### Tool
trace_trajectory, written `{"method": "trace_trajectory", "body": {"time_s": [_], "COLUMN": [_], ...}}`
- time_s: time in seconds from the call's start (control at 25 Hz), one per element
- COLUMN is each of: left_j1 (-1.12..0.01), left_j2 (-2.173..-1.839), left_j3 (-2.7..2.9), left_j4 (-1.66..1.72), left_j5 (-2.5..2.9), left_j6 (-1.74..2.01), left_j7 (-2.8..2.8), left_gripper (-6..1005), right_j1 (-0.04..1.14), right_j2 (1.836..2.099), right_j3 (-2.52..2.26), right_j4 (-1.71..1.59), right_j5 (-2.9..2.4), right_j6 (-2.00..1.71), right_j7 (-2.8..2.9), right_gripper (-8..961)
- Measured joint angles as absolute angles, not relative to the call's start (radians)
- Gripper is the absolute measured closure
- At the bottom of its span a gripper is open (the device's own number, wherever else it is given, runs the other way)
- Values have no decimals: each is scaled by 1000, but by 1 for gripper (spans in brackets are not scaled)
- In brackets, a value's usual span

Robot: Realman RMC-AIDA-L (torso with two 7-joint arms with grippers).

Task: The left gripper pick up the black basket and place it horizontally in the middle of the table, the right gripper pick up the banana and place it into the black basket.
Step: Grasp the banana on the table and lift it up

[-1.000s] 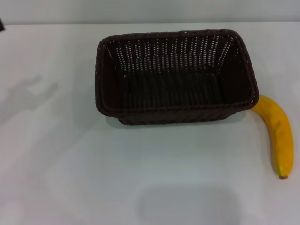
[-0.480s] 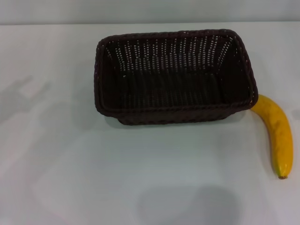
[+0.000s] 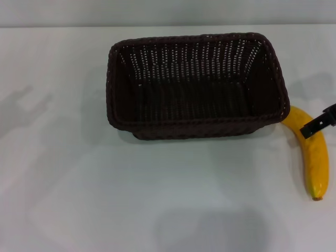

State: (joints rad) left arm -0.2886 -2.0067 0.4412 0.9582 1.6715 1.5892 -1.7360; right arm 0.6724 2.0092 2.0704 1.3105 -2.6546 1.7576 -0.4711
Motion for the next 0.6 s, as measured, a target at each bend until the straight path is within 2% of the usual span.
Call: {"method": "trace_trajectory", "body": {"time_s": [0.6], "left_j1": [-281], "left_j2": [-2003], "left_j3": [440], "left_j4": [925], "left_j5": [1669], "left_j6": [1589], "left_j7": [-1699], "left_gripper": [336], "right_j1": [698], "right_j2": [2008], "right_j3": [1950], "right_j4": [1188], "right_j5": [-2683], "right_j6": [1639], "right_j7": [-386], "right_gripper": [115]}}
